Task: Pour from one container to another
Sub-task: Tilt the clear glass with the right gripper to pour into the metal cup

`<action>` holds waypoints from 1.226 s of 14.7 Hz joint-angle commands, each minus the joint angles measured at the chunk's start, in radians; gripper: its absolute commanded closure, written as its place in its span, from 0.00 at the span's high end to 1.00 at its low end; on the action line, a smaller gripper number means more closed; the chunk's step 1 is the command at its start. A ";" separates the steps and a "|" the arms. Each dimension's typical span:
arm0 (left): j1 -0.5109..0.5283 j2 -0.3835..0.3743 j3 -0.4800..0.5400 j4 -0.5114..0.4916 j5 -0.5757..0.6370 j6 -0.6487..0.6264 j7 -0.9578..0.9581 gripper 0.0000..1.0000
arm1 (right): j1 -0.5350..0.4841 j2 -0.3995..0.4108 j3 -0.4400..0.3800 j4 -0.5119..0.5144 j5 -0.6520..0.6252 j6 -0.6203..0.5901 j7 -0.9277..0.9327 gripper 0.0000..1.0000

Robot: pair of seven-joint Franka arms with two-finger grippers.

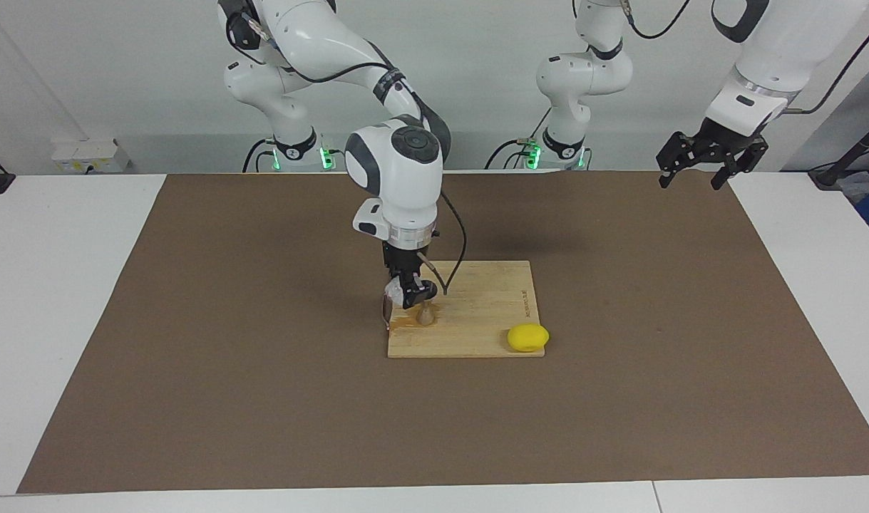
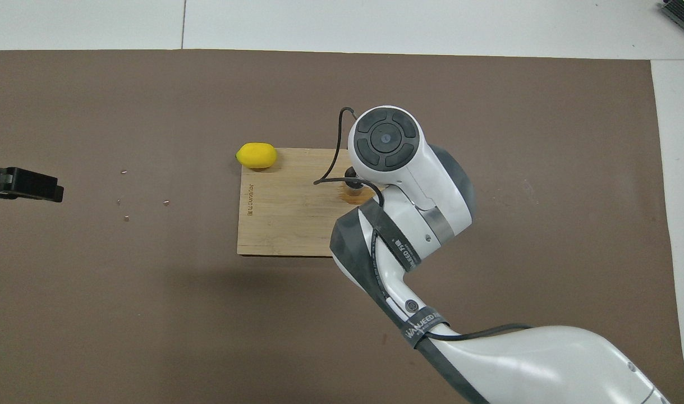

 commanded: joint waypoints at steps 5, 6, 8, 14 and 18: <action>-0.001 -0.022 0.004 -0.024 -0.010 0.003 0.006 1.00 | -0.009 0.027 0.006 0.055 0.015 -0.009 0.013 0.00; -0.001 -0.022 0.004 -0.024 -0.010 0.003 0.006 1.00 | -0.015 0.029 0.006 0.055 0.044 -0.006 0.013 0.00; -0.001 -0.022 0.004 -0.024 -0.010 0.003 0.006 1.00 | -0.019 0.029 0.007 0.056 0.059 -0.005 0.011 0.00; -0.001 -0.022 0.004 -0.024 -0.010 0.003 0.006 1.00 | -0.032 0.029 0.007 0.070 0.133 -0.005 0.011 0.00; -0.001 -0.022 0.004 -0.024 -0.010 0.003 0.006 1.00 | -0.048 0.027 0.007 0.070 0.173 -0.004 0.010 0.00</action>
